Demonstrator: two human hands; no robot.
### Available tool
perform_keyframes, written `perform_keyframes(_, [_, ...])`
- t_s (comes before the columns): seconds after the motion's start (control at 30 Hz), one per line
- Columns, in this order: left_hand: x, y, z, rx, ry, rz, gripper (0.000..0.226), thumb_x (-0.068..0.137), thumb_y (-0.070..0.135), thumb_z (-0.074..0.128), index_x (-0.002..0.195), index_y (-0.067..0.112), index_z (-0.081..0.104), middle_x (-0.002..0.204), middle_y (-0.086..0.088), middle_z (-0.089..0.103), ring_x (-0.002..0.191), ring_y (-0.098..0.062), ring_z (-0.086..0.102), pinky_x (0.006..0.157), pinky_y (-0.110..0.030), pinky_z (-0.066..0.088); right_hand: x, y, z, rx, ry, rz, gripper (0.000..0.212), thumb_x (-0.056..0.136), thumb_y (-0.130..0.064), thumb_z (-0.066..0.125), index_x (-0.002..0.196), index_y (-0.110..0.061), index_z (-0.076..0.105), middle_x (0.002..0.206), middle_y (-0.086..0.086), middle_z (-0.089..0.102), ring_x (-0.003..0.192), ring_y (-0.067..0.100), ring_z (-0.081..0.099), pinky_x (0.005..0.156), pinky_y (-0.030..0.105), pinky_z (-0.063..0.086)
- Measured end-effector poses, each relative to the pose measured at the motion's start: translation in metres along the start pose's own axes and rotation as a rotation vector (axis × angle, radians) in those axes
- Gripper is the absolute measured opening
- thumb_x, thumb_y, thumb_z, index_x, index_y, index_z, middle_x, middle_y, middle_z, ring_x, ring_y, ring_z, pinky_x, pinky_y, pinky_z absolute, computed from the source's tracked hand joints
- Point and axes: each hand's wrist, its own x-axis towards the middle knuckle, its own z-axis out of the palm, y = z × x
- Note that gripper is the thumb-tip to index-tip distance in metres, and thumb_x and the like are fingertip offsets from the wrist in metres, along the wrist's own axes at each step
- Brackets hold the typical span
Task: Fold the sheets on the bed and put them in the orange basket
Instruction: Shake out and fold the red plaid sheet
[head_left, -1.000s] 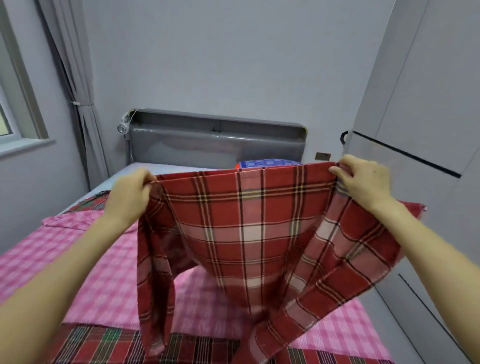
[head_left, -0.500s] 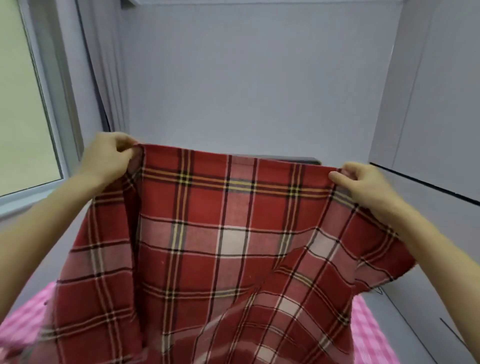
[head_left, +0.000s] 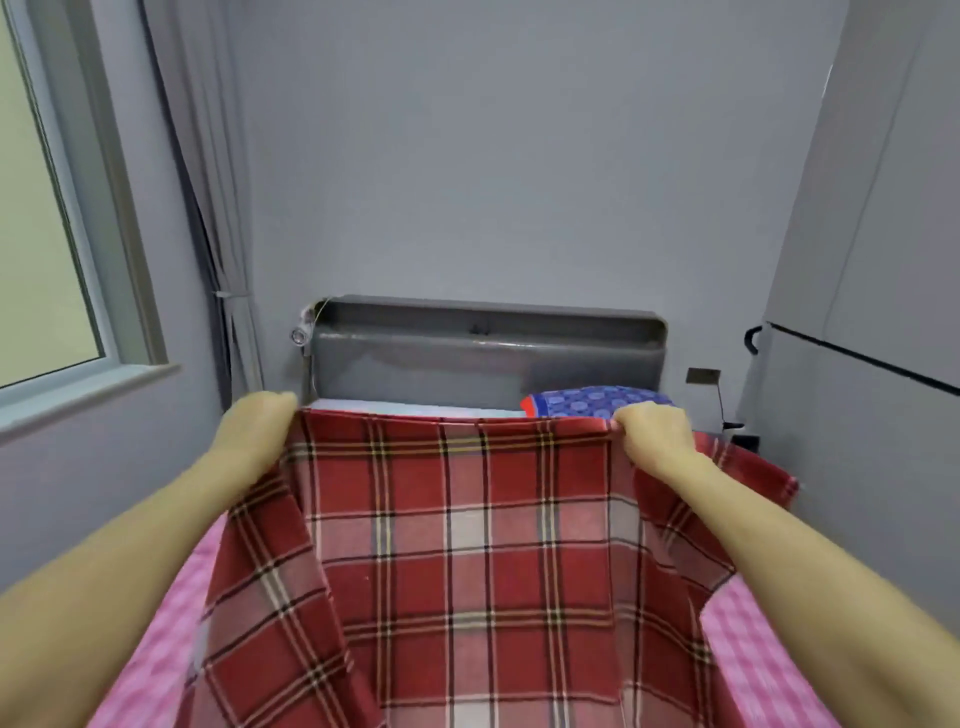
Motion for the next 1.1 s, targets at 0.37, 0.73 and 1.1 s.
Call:
perform_keyframes(0.37, [0.206, -0.072, -0.187, -0.101, 0.723, -0.101, 0.022, 0.072, -0.024, 0.044, 0.088, -0.018, 0.057, 0.090, -0.044, 0.054, 0.084, -0.054, 0.052, 0.070, -0.053, 0.042, 0.159, 0.055, -0.228, 0.027, 0.825, 0.263, 0.027, 0.084, 0.006, 0.044, 0.099, 0.007, 0.066, 0.100, 0.030, 0.055, 0.087, 0.048, 0.057, 0.071, 0.043, 0.044])
perform_keyframes(0.73, [0.030, -0.074, -0.062, -0.447, 0.168, 0.060, 0.021, 0.089, -0.010, 0.049, 0.103, -0.004, 0.064, 0.095, -0.020, 0.065, 0.087, -0.030, 0.057, 0.072, -0.029, 0.033, -0.016, 0.074, -0.072, 0.065, 0.422, -0.092, 0.016, 0.071, 0.012, 0.056, 0.075, 0.000, 0.066, 0.074, 0.020, 0.056, 0.066, 0.041, 0.061, 0.054, 0.038, 0.043])
perform_keyframes(1.1, [-0.274, -0.036, 0.105, -0.224, -0.497, 0.434, 0.025, 0.054, -0.001, 0.060, 0.074, 0.012, 0.068, 0.070, 0.001, 0.062, 0.071, -0.025, 0.065, 0.058, -0.032, 0.045, -0.336, 0.045, 0.139, 0.196, -0.345, -0.258, 0.027, 0.055, 0.012, 0.071, 0.066, -0.012, 0.068, 0.068, 0.003, 0.059, 0.065, 0.025, 0.063, 0.045, 0.023, 0.024])
